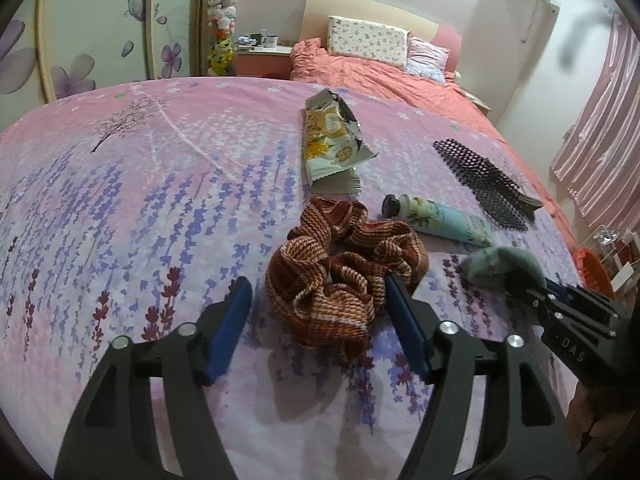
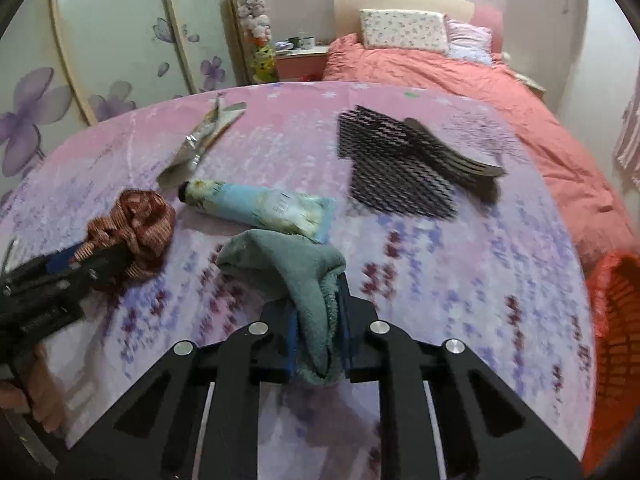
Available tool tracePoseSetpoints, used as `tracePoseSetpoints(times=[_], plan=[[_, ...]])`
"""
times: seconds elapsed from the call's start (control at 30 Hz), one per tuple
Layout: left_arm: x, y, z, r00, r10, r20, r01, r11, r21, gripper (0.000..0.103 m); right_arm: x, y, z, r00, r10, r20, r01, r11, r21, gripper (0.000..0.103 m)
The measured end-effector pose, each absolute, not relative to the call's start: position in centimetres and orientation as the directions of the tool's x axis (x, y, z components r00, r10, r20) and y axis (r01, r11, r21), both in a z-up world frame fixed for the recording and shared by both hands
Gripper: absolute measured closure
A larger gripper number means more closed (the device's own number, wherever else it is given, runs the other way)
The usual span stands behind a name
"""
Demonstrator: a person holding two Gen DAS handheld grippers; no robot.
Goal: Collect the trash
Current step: 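Grasp the brown plaid scrunchie with the left gripper while the right gripper grasps the green towel, then carry the scrunchie and towel over the orange basket and open both grippers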
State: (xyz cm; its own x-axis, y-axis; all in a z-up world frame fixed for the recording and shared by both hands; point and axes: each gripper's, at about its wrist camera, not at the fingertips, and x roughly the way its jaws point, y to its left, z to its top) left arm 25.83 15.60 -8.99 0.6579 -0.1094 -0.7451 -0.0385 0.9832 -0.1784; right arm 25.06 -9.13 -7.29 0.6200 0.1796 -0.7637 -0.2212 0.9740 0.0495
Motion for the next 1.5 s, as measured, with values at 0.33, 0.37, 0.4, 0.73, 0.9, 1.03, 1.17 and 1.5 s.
tracePoseSetpoints(times=[0.33, 0.37, 0.4, 0.73, 0.9, 1.03, 1.17, 1.5], plan=[[25.7, 14.3, -8.2, 0.675, -0.102, -0.73, -0.006, 0.99, -0.144, 0.011, 24.6, -11.2, -7.6, 0.627, 0.156, -0.764, -0.146, 0.986, 0.081, 0.087], [26.1, 14.1, -8.4, 0.669, -0.095, -0.737, -0.007, 0.991, -0.134, 0.011, 24.7, -11.3, -7.6, 0.625, 0.162, -0.763, -0.145, 0.985, 0.091, 0.087], [26.4, 14.0, -8.6, 0.663, -0.087, -0.744, -0.009, 0.992, -0.124, 0.011, 24.6, -11.3, -7.6, 0.625, 0.166, -0.763, -0.144, 0.985, 0.096, 0.087], [28.1, 13.0, -9.4, 0.615, -0.014, -0.789, -0.036, 0.998, -0.046, 0.023, 24.4, -11.7, -7.6, 0.622, 0.216, -0.752, -0.156, 0.976, 0.151, 0.074], [28.3, 12.6, -9.3, 0.618, -0.005, -0.786, -0.026, 0.999, -0.026, 0.04, 24.2, -11.6, -7.5, 0.625, 0.232, -0.745, -0.173, 0.972, 0.157, 0.065], [28.1, 12.2, -9.1, 0.631, -0.024, -0.775, 0.005, 1.0, -0.027, 0.064, 24.0, -11.7, -7.2, 0.626, 0.243, -0.741, -0.175, 0.97, 0.169, 0.087], [27.5, 12.2, -8.4, 0.653, -0.034, -0.756, 0.01, 0.999, -0.036, 0.067, 23.0, -12.9, -5.4, 0.666, 0.249, -0.703, -0.158, 0.968, 0.194, 0.088], [25.3, 11.9, -4.2, 0.712, -0.056, -0.7, 0.016, 0.998, -0.064, 0.067, 20.2, -16.4, -0.8, 0.76, 0.212, -0.614, -0.098, 0.972, 0.214, 0.088]])
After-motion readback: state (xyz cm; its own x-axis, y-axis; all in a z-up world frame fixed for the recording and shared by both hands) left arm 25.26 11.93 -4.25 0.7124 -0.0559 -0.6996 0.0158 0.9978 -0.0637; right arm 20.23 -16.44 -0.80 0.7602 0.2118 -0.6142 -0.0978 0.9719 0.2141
